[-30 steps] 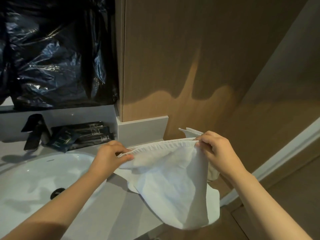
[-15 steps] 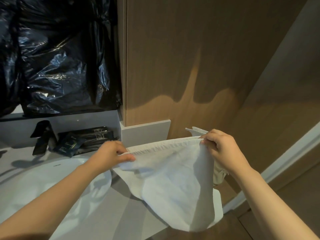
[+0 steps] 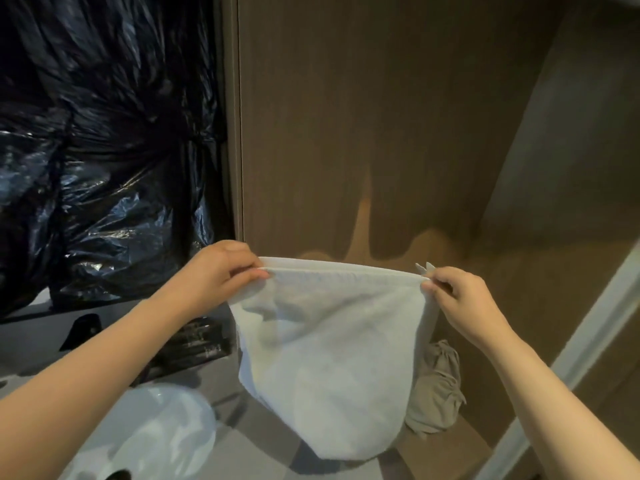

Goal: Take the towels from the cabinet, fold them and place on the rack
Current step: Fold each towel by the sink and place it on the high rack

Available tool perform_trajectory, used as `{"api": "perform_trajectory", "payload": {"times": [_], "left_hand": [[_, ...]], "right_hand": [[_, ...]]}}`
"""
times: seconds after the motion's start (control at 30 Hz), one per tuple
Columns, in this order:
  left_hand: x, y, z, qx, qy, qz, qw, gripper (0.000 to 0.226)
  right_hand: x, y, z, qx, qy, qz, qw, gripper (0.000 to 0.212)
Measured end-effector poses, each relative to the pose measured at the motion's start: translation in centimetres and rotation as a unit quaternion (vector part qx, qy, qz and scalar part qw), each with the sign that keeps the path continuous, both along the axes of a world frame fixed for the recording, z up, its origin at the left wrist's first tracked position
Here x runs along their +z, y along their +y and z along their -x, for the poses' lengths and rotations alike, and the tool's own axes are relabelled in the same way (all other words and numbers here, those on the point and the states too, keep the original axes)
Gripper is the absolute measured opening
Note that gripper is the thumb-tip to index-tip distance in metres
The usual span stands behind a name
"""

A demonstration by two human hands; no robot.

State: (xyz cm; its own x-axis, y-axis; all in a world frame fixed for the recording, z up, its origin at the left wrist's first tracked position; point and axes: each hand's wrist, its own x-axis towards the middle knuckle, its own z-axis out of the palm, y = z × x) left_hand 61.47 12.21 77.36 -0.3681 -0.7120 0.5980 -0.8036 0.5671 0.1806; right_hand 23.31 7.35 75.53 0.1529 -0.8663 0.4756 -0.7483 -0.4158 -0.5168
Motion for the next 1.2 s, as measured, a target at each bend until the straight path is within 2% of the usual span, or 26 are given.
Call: {"api": "perform_trajectory", "payload": {"times": [0.13,0.33,0.5,0.57,0.6,0.67,0.73,0.8,0.87,0.93,1.1,1.2], "left_hand": [[2.4,0.7,1.4,-0.017,-0.045,0.049,0.998,0.044],[3.5,1.2,2.5,-0.032,-0.065,0.050,0.996,0.044],[3.3,1.4,3.3,0.001,-0.012,0.031,0.999,0.030],[3.2,1.5,4.1,-0.006,0.003,0.030,1.000,0.026],[3.1,1.6,4.7,-0.016,-0.002,0.031,0.999,0.021],[2.9,1.8,6.0,-0.036,-0.008,0.020,0.999,0.015],[2.5,1.8,7.2,-0.052,-0.014,-0.005,0.999,0.015],[1.8,1.8,8.4,-0.065,-0.027,-0.026,0.997,0.017],[1.1,1.7,9.2,-0.078,-0.029,-0.038,0.996,0.016],[0.6,1.6,9.6,-0.070,-0.009,-0.059,0.996,0.015],[-1.1,2.0,9.1,-0.057,0.149,-0.152,0.975,0.011],[-3.4,3.0,7.5,-0.043,0.183,-0.219,0.958,0.020]], "right_hand": [[-0.3,-0.3,0.3,-0.013,-0.027,-0.038,0.999,0.015],[-1.5,-0.5,0.3,-0.048,-0.045,-0.051,0.997,0.015],[-1.8,-0.6,0.4,-0.062,-0.046,-0.052,0.996,0.014],[-1.9,-0.4,0.1,-0.071,-0.051,-0.074,0.993,0.003],[-2.0,-0.2,-0.2,-0.068,-0.045,-0.085,0.993,0.013],[-2.1,0.6,-1.3,-0.032,-0.027,-0.094,0.995,0.044],[-2.0,2.0,-3.4,0.038,-0.034,-0.092,0.994,0.056],[-2.3,3.5,-5.8,0.120,-0.052,-0.096,0.987,0.053],[-3.1,4.8,-7.9,0.191,-0.088,-0.102,0.972,0.037],[-4.1,5.6,-9.2,0.201,-0.107,-0.089,0.970,0.012],[-5.6,5.8,-9.8,0.145,-0.113,-0.051,0.982,0.023],[-5.9,5.6,-9.5,0.122,-0.107,-0.039,0.986,0.027]]}}
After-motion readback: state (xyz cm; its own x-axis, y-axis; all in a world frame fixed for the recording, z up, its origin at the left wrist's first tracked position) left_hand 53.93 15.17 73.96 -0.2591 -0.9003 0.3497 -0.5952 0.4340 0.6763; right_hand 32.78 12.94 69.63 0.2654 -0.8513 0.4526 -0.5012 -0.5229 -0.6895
